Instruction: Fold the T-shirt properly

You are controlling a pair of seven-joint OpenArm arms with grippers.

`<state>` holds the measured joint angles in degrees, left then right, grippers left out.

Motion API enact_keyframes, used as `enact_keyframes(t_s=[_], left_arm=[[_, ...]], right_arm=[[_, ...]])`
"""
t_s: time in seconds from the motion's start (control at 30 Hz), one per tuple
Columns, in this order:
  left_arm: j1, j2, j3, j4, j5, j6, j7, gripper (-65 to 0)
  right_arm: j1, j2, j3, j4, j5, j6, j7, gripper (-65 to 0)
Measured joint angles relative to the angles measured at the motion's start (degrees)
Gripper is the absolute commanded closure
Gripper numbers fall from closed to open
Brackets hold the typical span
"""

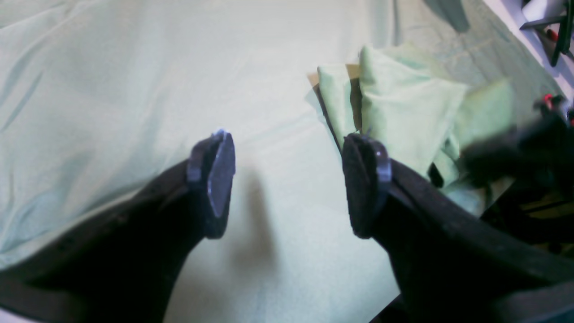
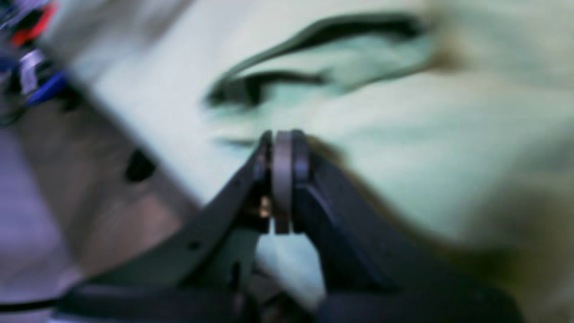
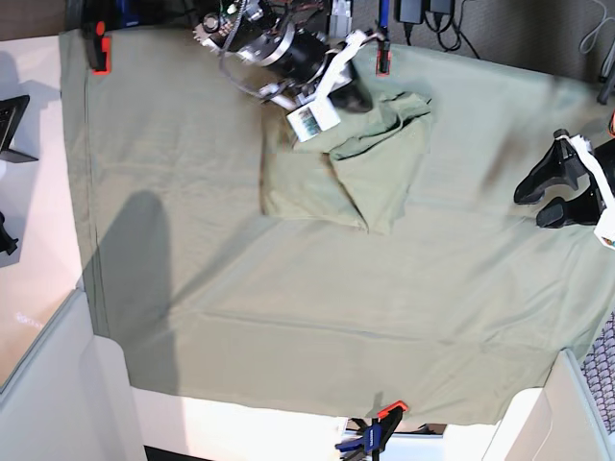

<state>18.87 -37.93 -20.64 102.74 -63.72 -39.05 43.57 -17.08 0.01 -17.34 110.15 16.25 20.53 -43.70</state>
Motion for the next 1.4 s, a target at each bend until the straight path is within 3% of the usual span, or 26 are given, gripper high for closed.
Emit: enact_keyframes(t_s=[0.17, 0.23, 0.43, 0.6, 0.73, 0.83, 0.9, 0.97, 1.17, 1.4], left_arm=[[0.0, 0.0, 0.0, 0.0, 0.0, 0.0, 0.0, -40.4], [0.0, 0.0, 0.0, 0.0, 0.0, 0.0, 0.0, -40.4], [0.0, 0.0, 0.0, 0.0, 0.0, 0.0, 0.0, -40.4], [0.0, 0.0, 0.0, 0.0, 0.0, 0.0, 0.0, -40.4], [0.0, 0.0, 0.0, 0.0, -0.1, 0.0, 0.6, -40.4], [0.8, -1.0, 0.0, 0.0, -0.2, 0.0, 0.7, -40.4], [0.8, -1.1, 0.0, 0.0, -0.7, 0.0, 0.8, -40.4], [0.8, -1.1, 0.0, 0.0, -1.5, 0.0, 0.8, -40.4], [0.8, -1.1, 0.0, 0.0, -1.9, 0.0, 0.8, -40.4], [0.8, -1.1, 0.0, 0.0, -1.9, 0.0, 1.0, -40.4]], right_arm=[[-1.0, 0.1, -7.9, 0.1, -0.2, 0.0, 0.0, 0.0], [-0.7, 0.1, -10.0, 0.4, -3.2, 0.4, 0.2, 0.0], [-0.7, 0.1, -10.5, 1.9, -6.9, 0.5, 3.4, 0.0], [-0.1, -2.4, -6.1, 7.9, -11.0, 0.7, 3.8, 0.0], [2.5, -2.6, 2.2, 8.5, -12.9, 0.0, 3.8, 0.0], [2.8, -2.3, 8.3, 8.4, -13.0, -0.6, 3.3, 0.0], [2.6, -1.9, 10.6, 8.1, -9.7, -0.6, 1.9, 0.0], [2.5, -1.2, 11.2, 7.3, -7.2, -0.6, 2.1, 0.0], [3.3, -0.9, 10.8, -0.7, -7.4, -0.6, 3.4, 0.0], [9.3, -2.1, 5.7, -7.9, -7.6, -0.7, 4.7, 0.0]])
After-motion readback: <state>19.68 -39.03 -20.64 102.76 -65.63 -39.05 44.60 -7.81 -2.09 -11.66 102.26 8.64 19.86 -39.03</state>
